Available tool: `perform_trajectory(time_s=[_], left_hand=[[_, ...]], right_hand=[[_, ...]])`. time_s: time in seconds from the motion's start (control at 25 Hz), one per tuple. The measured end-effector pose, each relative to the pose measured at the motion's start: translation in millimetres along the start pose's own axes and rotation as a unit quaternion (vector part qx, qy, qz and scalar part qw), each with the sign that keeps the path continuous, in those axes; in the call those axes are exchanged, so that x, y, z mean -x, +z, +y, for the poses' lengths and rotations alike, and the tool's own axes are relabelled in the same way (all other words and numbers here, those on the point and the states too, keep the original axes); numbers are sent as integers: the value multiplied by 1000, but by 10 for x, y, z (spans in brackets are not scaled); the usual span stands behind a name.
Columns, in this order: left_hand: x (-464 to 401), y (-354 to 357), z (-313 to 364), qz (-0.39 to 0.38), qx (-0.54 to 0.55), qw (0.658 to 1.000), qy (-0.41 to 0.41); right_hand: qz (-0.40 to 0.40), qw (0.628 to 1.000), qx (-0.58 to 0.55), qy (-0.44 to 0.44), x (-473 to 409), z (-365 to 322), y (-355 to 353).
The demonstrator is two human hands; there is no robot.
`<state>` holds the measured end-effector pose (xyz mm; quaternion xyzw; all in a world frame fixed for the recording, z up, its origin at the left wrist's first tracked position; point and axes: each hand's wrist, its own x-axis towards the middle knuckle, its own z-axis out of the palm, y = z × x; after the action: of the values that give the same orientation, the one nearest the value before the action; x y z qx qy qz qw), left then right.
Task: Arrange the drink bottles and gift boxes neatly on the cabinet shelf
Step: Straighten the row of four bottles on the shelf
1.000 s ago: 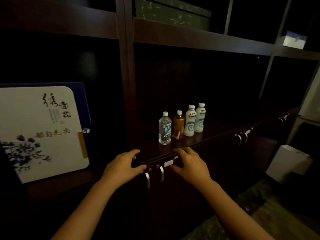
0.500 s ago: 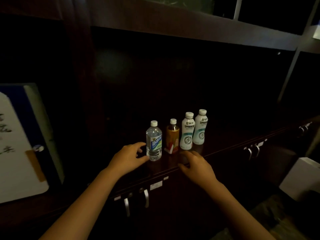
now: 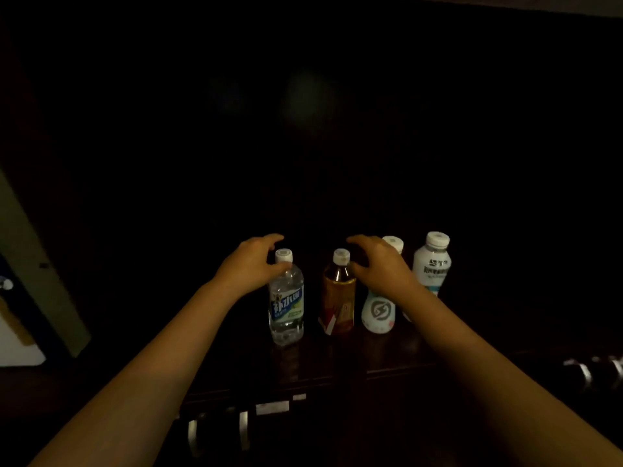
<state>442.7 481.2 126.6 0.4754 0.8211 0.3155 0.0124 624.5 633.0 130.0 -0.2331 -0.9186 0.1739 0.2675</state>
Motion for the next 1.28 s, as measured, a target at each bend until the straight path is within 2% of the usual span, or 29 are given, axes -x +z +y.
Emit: perform_trajectory(time_s=[0.12,0.32,0.52,0.8,1.04,1.28], left_hand=[[-52,73,36,-8,5,999,-46],[-93,155,48,14,12,998,-63],[-124,124,31,-1,51,997,-56],[-153,120,66,-19,107,993,-37],[-187,115,73,-36,100,994,-14],[-204,213,107,-18,104,994,1]], right_hand=[[-67,997,10,-35,-296,140,85],[-127,990,39,-45,-532,235,255],[-142,990,-1,-22,-578,277,222],[-113,992,-45,-11,-560,208,258],[-105,993,-54,-11,-528,104,299],[-107,994,-38,-5,-494,123,263]])
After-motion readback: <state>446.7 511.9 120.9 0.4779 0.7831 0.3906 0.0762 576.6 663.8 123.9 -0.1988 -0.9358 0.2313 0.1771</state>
